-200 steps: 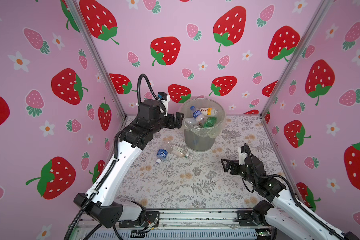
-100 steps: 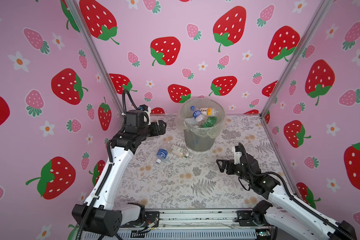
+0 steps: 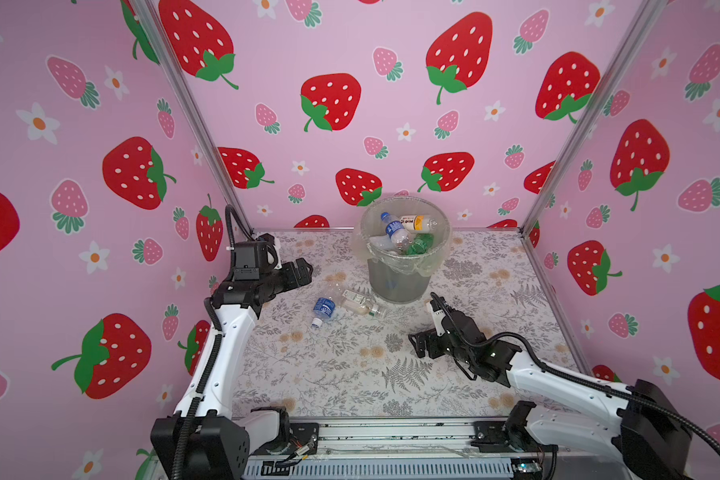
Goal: Throw the plastic bottles in the bin
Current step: 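Withdraw the left gripper while the right gripper reaches toward the green-label bottle, then lower the right gripper onto the green-label clear bottle and close on it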
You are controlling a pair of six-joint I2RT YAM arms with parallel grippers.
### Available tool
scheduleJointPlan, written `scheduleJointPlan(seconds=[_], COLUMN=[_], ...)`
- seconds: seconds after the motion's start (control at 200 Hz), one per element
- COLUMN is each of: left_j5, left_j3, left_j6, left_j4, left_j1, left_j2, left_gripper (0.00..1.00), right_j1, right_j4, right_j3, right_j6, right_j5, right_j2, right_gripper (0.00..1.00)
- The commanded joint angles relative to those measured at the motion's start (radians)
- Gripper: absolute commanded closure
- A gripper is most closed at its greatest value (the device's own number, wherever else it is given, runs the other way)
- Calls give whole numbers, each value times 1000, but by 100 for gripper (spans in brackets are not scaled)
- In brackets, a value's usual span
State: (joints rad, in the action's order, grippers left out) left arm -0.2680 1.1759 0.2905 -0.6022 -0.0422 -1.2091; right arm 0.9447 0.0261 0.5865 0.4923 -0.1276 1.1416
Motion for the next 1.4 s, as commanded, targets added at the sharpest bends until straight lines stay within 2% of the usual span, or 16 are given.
scheduleJointPlan(seconds=[0.0, 0.31, 0.555, 0.83, 1.091, 1.391], left_j5=[12, 26, 35, -17, -25, -49], left_j3=[-12, -43, -14, -16, -18, -20], left_j6=[-10, 7, 22, 42, 44, 48], left_j4=[2, 27, -13, -8, -2, 2], left_j1=[-18, -54, -69, -112, -119, -122], left_j2=[10, 45, -1, -27, -32, -43], left_gripper=[1, 1, 1, 1, 1, 1], right_j1=[33, 42, 44, 43, 43, 43], right_j4=[-51, -132, -139, -146, -179, -132], right_j3=[73, 206, 340, 444, 506, 631], right_j6=[-141, -352, -472, -519, -530, -564], right_j5=[-29, 69, 94, 133, 154, 155], right_j2=[65, 266, 421, 546, 641, 769], right_gripper=[1, 1, 1, 1, 1, 1])
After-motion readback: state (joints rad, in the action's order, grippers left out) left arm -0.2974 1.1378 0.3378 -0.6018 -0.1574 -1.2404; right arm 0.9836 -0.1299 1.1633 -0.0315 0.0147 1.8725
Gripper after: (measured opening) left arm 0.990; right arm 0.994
